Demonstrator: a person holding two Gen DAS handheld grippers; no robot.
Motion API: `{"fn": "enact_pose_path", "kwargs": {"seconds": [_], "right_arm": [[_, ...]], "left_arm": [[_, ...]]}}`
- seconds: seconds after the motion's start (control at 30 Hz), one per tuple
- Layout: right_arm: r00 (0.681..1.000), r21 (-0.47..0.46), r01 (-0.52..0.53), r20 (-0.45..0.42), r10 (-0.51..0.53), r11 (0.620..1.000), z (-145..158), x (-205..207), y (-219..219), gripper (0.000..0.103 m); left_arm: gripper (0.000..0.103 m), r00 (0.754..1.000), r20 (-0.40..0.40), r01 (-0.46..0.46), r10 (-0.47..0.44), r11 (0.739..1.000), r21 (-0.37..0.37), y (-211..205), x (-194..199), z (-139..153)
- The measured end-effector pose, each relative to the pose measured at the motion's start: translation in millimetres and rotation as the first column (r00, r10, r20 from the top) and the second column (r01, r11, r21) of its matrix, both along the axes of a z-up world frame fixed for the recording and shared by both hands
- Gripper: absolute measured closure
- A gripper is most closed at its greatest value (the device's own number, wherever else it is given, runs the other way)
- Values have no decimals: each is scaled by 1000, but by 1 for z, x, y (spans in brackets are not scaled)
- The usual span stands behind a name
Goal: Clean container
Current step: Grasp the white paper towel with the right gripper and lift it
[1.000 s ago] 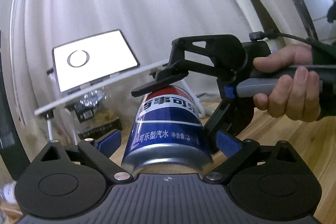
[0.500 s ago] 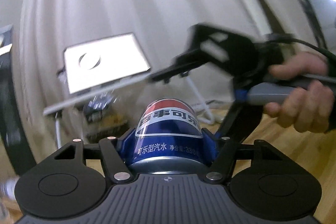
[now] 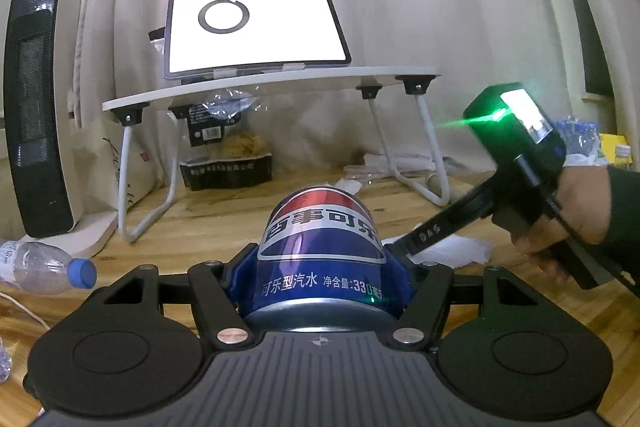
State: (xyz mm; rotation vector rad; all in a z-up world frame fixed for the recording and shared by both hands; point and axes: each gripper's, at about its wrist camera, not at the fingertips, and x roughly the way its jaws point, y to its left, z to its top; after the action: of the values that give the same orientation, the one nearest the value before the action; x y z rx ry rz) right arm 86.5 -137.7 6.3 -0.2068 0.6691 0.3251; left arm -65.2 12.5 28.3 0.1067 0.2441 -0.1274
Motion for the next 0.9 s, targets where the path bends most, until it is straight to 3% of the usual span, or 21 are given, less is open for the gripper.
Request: {"fn": "enact_pose_path", "kwargs": {"seconds": [0.03,0.1,0.17,0.27,0.37,0.43,0.6,0.67,0.77,0.9], "right_arm": [[1000,9,-1,-7,1,1000,-3,2,0,47],[1000,39,-17,-6,17,999,-4,2,-3,70],[1000,64,-29,-6,30,998,-5,3,-6,86],[1000,154,-16,-11,18,988,-8,6,-18,88],[1000,163,-8,7,7,987,-4,5,-24,90],[999,222,-36,29,30,974,7,-3,-27,90],[976,435,-196,174,132,879,67,-56,-29,90],[958,458,-267,220,182,848,83,-78,-20,90],[938,488,-344,223,267,802,93,-93,-7,90],[920,504,-391,203,334,770,89,-101,5,90]], "left_arm": [[36,1000,3,3,-3,1000,2,-1,0,0],[36,1000,13,5,-5,1000,6,-2,-1,1],[36,1000,24,-1,1,1000,15,-4,-3,1],[36,999,32,-2,0,999,36,-7,-3,2],[36,999,42,-5,3,998,58,-11,-5,2],[36,999,45,-7,4,997,76,-14,-5,1],[36,999,36,7,-11,995,100,-19,-4,1],[36,999,32,-1,-2,995,99,-19,-4,1],[36,1000,29,-6,3,996,89,-17,-3,1],[36,1000,28,-6,3,996,94,-18,-3,0]]}}
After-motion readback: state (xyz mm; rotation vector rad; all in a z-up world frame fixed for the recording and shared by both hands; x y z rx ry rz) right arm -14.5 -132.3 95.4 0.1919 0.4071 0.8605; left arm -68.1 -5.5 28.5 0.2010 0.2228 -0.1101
